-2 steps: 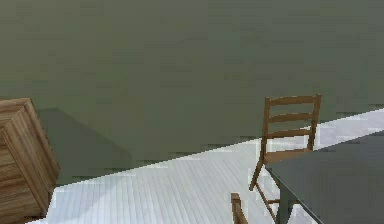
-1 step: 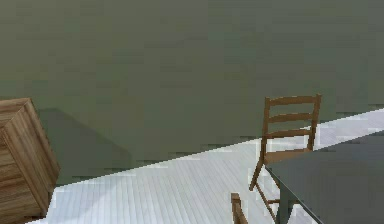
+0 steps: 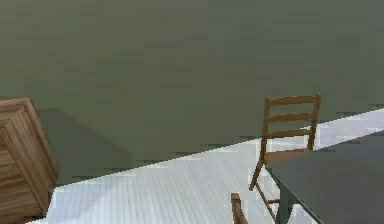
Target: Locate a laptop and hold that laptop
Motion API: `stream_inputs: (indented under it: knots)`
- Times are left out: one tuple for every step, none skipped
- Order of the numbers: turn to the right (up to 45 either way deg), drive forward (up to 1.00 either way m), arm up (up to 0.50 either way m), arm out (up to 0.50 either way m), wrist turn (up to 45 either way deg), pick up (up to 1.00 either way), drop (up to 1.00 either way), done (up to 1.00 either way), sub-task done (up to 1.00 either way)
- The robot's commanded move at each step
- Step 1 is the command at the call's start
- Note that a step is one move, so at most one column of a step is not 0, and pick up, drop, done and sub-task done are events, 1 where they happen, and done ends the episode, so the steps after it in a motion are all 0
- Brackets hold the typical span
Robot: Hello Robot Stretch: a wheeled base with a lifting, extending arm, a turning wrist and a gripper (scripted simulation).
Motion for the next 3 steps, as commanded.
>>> stream_inputs:
  knots:
    - [0.0,0.0,0.0,0.0,45.0,0.0,0.0,0.0,0.0]
    - [0.0,0.0,0.0,0.0,45.0,0.0,0.0,0.0,0.0]
    - [0.0,0.0,0.0,0.0,6.0,0.0,0.0,0.0,0.0]
